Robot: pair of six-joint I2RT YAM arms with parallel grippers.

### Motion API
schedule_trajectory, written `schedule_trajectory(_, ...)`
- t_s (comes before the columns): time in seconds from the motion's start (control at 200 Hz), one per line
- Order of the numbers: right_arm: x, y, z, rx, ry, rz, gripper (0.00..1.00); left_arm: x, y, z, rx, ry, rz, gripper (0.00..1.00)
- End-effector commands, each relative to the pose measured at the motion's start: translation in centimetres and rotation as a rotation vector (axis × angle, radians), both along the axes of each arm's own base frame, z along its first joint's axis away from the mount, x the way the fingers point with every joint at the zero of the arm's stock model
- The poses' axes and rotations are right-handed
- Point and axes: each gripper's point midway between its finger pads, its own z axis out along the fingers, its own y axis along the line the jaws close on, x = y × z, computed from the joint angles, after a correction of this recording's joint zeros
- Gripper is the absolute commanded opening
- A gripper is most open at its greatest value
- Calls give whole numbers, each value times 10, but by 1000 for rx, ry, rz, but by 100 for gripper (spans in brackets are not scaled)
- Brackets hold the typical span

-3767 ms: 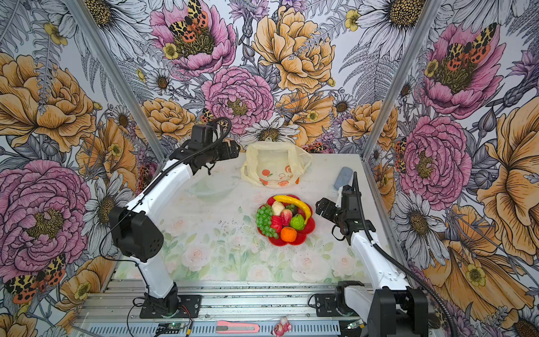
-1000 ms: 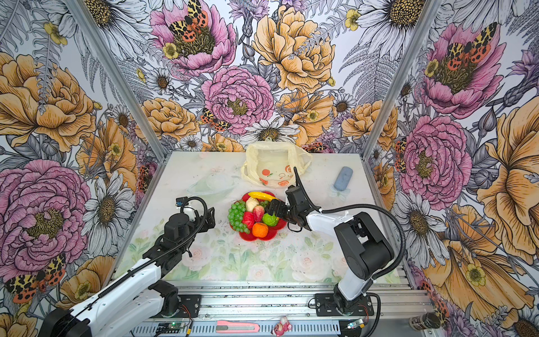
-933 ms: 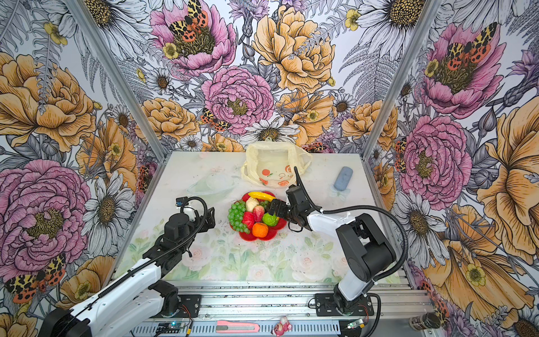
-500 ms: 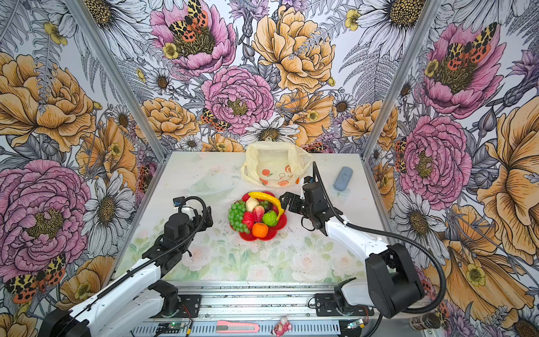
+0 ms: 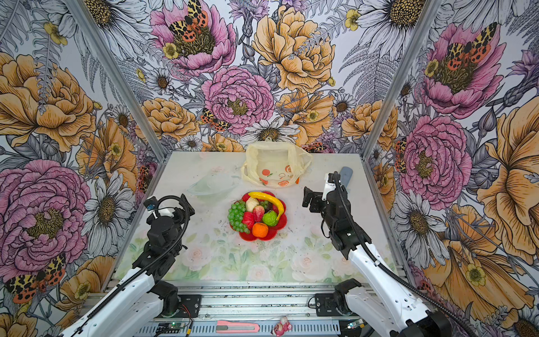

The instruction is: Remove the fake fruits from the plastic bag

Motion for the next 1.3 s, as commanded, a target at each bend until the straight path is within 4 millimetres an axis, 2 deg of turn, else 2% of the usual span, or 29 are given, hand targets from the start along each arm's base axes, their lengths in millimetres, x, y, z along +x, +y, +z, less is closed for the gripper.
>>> schedule_trajectory(0.0,2,-25,-14,-141,12,-101,99,5,13,14,129,-46,69,99)
schedule_trajectory(0.16,7,-43,-38,-260,-5,-170,100,21,21,-16,214,60,76,99)
schedule_trajectory(0.27,12,-51,-56,-337,15,-188,99,29,19,-34,267,83,19,99)
schedule_trajectory(0.46,23,-66,-91,-361,39,-223,99,56,6,-68,250,126,-140,99)
schedule_trajectory(0.555,31,-61,-103,-353,54,-190,99,65,1,-66,272,82,-192,99)
schedule_trajectory(0.61,34,-59,-108,-351,49,-179,100,68,7,-68,248,68,-192,99)
schedule_trajectory(0.706,40,-60,-110,-354,3,-179,99,78,18,-84,168,33,-220,99)
schedule_trajectory(0.741,43,-60,-109,-357,-4,-172,99,84,17,-92,157,24,-248,99)
schedule_trajectory(0.771,45,-57,-108,-359,-21,-152,99,88,14,-91,168,1,-271,99)
schedule_trajectory(0.836,51,-53,-106,-364,-49,-122,99,94,14,-102,140,116,-290,99)
schedule_trajectory(0.916,57,-52,-107,-378,-62,-91,99,105,16,-102,139,118,-286,99)
schedule_trajectory(1.041,60,-49,-106,-388,-99,-30,99,105,15,-103,140,129,-283,99)
schedule_trajectory(1.106,60,-54,-110,-366,-117,-26,100,106,15,-103,139,133,-284,99)
schedule_trajectory(1.226,59,-77,-111,-264,-139,-69,100,105,14,-103,139,128,-287,99)
schedule_trajectory(1.291,59,-84,-119,-240,-151,-91,99,105,14,-102,139,129,-287,99)
